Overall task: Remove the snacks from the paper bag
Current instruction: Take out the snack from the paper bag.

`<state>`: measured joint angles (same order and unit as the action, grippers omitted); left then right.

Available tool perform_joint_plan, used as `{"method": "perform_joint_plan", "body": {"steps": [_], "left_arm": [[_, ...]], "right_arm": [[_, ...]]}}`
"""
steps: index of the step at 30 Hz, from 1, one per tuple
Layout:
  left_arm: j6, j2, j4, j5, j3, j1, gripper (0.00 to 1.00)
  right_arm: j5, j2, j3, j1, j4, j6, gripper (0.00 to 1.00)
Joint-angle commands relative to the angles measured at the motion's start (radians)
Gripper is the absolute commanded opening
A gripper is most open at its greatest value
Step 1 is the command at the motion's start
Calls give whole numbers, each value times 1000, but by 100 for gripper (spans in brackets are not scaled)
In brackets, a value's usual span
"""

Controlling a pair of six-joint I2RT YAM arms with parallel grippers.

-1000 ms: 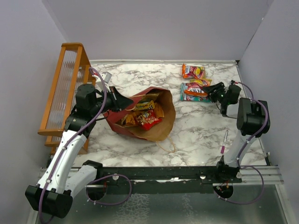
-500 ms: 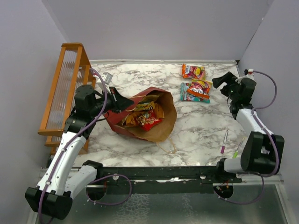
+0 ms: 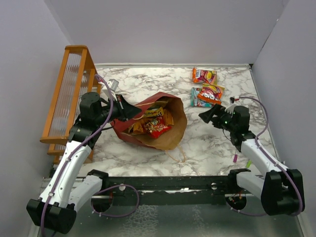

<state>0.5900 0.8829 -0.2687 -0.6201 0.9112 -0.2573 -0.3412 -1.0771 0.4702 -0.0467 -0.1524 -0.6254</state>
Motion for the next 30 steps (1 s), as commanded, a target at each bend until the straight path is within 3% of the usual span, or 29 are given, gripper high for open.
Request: {"method": "perform_joint_plan", "body": {"steps": [1, 9, 15, 20, 22, 30], "left_arm": [[10, -5, 29, -4, 14, 0, 0], [18, 7, 25, -6, 16, 0, 0], [25, -2, 29, 5, 11, 0, 0], [19, 7, 17, 5, 23, 0, 0], [16, 9, 12, 4, 29, 0, 0], [5, 4, -5, 10, 44, 0, 0]], "right_arm": [[-24, 95, 11, -55, 84, -24, 86], [-118, 128, 278, -99, 153, -6, 84], [-104, 88, 375, -392, 140, 174, 84], [-20, 79, 328, -743, 53, 489, 83], [15, 54, 324, -828, 69, 640, 80], [55, -76, 373, -866, 181, 1135, 72]]}}
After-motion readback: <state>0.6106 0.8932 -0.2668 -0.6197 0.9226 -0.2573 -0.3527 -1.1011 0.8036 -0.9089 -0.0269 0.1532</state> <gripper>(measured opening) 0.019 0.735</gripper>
